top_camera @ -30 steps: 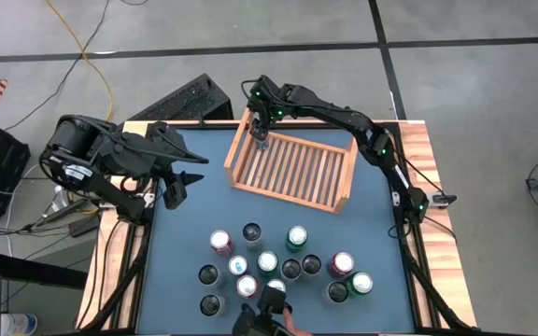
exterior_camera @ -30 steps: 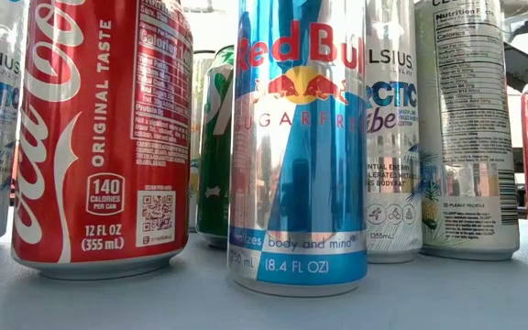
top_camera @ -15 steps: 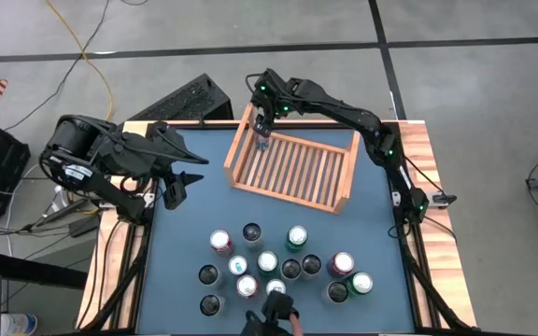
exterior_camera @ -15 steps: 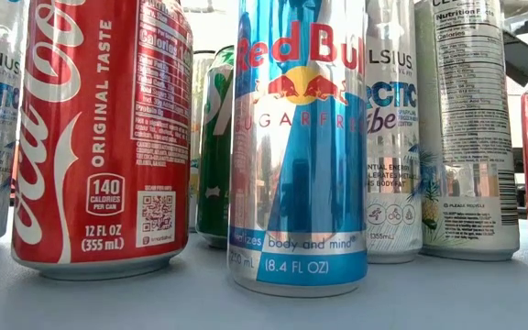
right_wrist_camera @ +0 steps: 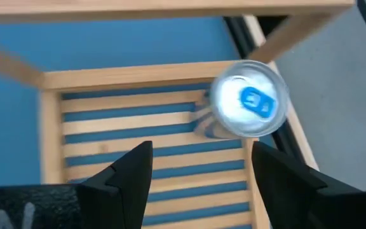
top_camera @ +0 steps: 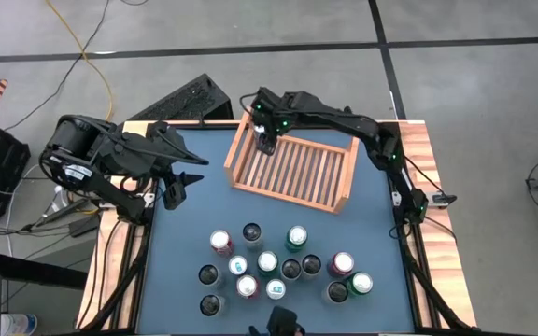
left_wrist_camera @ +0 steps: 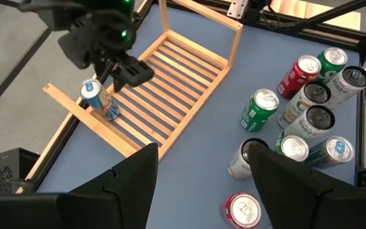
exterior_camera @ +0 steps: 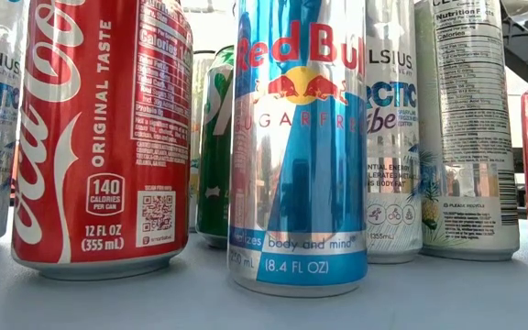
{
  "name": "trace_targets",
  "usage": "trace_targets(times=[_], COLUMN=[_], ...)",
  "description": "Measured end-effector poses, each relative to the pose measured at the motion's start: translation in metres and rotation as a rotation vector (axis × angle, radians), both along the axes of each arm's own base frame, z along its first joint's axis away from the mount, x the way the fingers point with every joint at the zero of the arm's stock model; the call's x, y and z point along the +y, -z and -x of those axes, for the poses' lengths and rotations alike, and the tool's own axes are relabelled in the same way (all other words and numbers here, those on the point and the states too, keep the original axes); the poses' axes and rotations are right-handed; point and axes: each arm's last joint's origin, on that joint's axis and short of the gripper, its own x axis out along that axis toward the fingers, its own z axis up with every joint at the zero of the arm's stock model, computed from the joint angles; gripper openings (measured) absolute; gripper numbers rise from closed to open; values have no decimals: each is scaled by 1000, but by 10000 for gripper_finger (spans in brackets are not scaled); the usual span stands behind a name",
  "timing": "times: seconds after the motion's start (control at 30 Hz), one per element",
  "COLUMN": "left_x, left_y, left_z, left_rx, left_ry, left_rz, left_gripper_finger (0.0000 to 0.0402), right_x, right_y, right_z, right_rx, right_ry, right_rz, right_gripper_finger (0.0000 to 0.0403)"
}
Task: Place canned beverage on shelf
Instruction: Put the blue soda can on the shelf
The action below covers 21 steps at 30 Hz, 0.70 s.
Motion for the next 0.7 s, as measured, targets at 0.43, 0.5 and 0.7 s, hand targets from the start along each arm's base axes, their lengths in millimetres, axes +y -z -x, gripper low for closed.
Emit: trace_targets(times=[0.43,0.5,0.7], left_x=[0,0,0], left_y=[0,0,0], left_z=[0,0,0], left_rx=[3,3,3], left_ry=[7,7,7], left_rz=[-11,-11,-11], left_gripper_finger=[233,233,233], right_x=[-31,-35,-36], right_y=[8,7,9], right_z=[5,7,10], right_rx=[-62,-64,-42], right_ry=[86,98,78], right_rz=[62,72,52], right_gripper_finger=[256,256,256])
